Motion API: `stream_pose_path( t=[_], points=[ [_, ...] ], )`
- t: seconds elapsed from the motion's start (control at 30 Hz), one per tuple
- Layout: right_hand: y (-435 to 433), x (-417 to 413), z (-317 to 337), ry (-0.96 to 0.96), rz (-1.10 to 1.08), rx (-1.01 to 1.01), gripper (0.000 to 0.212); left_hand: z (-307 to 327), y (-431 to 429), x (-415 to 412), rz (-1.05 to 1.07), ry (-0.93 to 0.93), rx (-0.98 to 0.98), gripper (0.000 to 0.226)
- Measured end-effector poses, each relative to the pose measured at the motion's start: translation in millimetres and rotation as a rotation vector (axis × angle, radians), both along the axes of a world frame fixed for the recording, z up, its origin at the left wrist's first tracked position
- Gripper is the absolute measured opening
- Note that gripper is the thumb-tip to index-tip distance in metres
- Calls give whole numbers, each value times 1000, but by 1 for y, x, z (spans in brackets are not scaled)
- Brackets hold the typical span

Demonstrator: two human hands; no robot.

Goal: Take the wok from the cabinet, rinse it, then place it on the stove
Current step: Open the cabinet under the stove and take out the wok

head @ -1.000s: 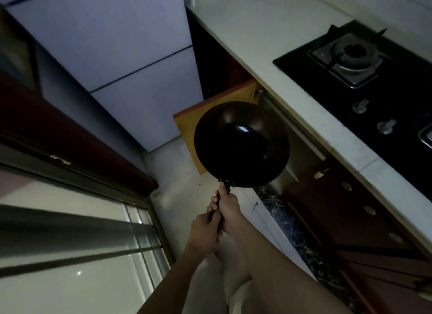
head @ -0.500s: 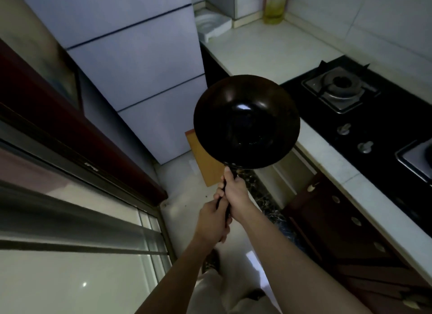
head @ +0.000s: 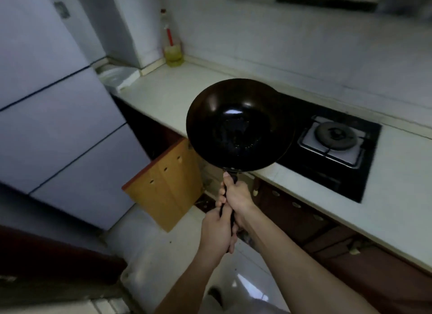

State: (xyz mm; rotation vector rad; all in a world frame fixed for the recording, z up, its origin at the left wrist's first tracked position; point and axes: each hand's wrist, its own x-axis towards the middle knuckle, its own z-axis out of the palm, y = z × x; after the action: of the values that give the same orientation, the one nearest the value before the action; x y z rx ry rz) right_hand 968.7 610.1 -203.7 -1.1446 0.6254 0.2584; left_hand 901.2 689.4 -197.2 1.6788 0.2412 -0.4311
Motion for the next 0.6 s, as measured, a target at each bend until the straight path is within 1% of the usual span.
stream_pose_path(
  t=[0.27,0.47,0.6],
  points=[
    [-69,-11,7,-9,-277,-90,39,9,-48,16,-331,20,-28,48],
    [-115,-54,9,30,-490,-122,37,-6,-92,0,-552,45,-67,47],
    [-147,-87,9,63,-616,-157,38,-4,-121,-21,-691,51,-92,48]
  ],
)
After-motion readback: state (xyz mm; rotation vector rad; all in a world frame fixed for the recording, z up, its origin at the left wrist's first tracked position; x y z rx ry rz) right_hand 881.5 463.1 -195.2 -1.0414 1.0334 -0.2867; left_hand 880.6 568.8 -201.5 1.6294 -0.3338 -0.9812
